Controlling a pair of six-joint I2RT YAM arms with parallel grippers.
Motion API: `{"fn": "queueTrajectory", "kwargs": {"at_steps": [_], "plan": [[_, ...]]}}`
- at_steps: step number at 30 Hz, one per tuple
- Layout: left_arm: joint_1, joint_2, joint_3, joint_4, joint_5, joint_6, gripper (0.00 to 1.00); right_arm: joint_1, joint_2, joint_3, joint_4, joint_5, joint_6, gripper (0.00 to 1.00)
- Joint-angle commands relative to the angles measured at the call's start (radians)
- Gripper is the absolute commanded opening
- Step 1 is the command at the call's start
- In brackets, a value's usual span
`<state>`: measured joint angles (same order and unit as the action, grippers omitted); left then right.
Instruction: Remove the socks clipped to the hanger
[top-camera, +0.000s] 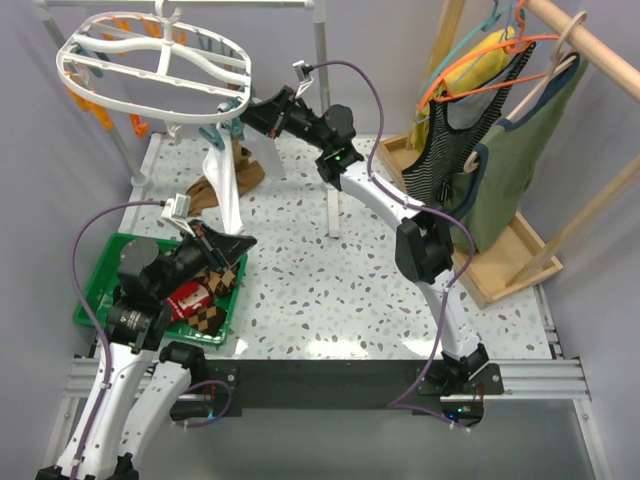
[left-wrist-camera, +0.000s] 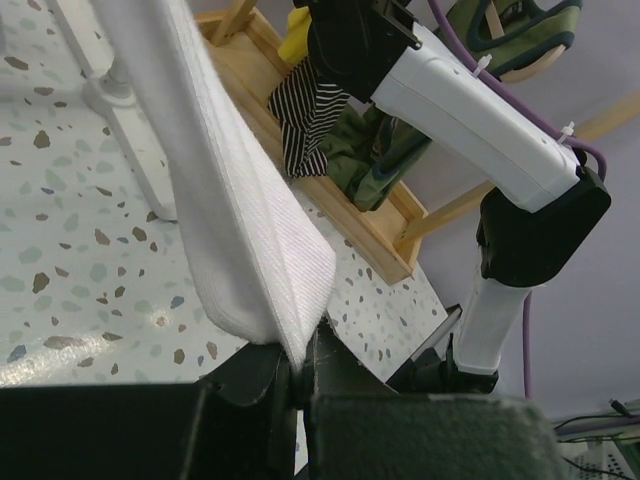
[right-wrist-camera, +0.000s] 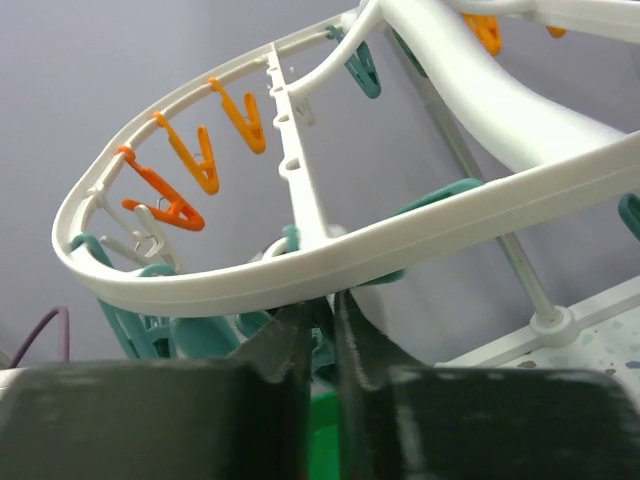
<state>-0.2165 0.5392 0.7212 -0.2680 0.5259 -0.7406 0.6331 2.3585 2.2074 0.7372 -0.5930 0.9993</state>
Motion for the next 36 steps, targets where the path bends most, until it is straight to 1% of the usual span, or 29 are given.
{"fn": "queueTrajectory", "kwargs": {"at_steps": [1,5,7,8,9,10,11,13,14,16,17,19,20,21,23,24,27,29,31,32,33,34,36], "plan": [[-0.001,-0.038,-0.011,-0.025,-0.018,0.006,0.0,-0.003,-0.067,-0.008,-0.042,0.05,-0.054,0.0],[0.0,-0.048,-0.002,-0.057,-0.04,0.012,0.0,-0.004,-0.071,-0.017,-0.044,0.039,-0.047,0.0],[0.0,-0.048,0.001,-0.065,-0.044,0.021,0.0,-0.004,-0.079,-0.021,-0.05,0.03,-0.045,0.1],[0.0,-0.045,0.003,-0.065,-0.046,0.021,0.0,-0.003,-0.094,-0.04,-0.053,0.032,-0.045,0.17],[-0.001,-0.044,0.004,-0.065,-0.047,0.021,0.0,-0.004,-0.102,-0.052,-0.059,0.033,-0.054,0.32],[-0.001,-0.042,0.009,-0.065,-0.043,0.02,0.0,-0.003,-0.114,-0.064,-0.079,0.032,-0.059,0.37],[-0.001,-0.041,0.012,-0.056,-0.038,0.014,0.0,-0.004,-0.132,-0.089,-0.088,0.029,-0.068,0.44],[-0.001,-0.039,0.02,-0.051,-0.032,0.007,0.0,-0.006,-0.162,-0.135,-0.145,0.031,-0.102,0.48],[-0.001,-0.038,0.023,-0.05,-0.027,0.006,0.0,-0.003,-0.177,-0.158,-0.172,0.044,-0.12,0.54],[-0.001,-0.038,0.033,-0.057,-0.026,0.004,0.0,-0.004,-0.22,-0.204,-0.229,0.056,-0.171,0.61],[-0.001,-0.039,0.037,-0.065,-0.023,0.001,0.0,-0.006,-0.231,-0.213,-0.252,0.058,-0.18,0.65],[-0.001,-0.048,0.037,-0.066,-0.024,-0.011,0.0,-0.006,-0.252,-0.23,-0.298,0.055,-0.215,0.71],[-0.001,-0.053,0.037,-0.057,-0.027,-0.016,0.0,-0.006,-0.26,-0.235,-0.305,0.052,-0.223,0.75],[-0.001,-0.05,0.037,-0.056,-0.026,-0.02,0.0,-0.007,-0.268,-0.236,-0.315,0.056,-0.247,0.76],[-0.001,-0.035,0.043,-0.053,-0.027,-0.026,0.0,-0.007,-0.266,-0.219,-0.357,0.052,-0.269,0.82],[-0.001,-0.025,0.046,-0.056,-0.023,-0.026,0.0,-0.007,-0.26,-0.212,-0.36,0.044,-0.28,0.87],[-0.001,0.013,0.064,-0.079,-0.007,-0.02,0.0,-0.026,-0.24,-0.195,-0.342,0.003,-0.248,0.91],[-0.001,0.047,0.078,-0.095,-0.003,-0.025,0.0,-0.041,-0.216,-0.201,-0.259,-0.01,-0.209,0.93],[-0.001,0.07,0.101,-0.123,0.003,-0.037,0.0,-0.049,-0.183,-0.181,-0.156,-0.042,-0.153,0.91],[-0.001,0.094,0.113,-0.143,0.008,-0.039,0.0,-0.05,-0.153,-0.164,-0.142,-0.042,-0.14,0.85],[-0.001,0.105,0.138,-0.164,0.0,-0.036,0.0,-0.05,-0.136,-0.143,-0.137,-0.051,-0.134,0.82],[-0.001,0.113,0.147,-0.201,-0.006,-0.034,0.0,-0.049,-0.125,-0.108,-0.11,-0.056,-0.125,0.81],[-0.001,0.125,0.147,-0.224,-0.03,-0.042,0.0,-0.049,-0.113,-0.094,-0.101,-0.039,-0.101,0.78]]}}
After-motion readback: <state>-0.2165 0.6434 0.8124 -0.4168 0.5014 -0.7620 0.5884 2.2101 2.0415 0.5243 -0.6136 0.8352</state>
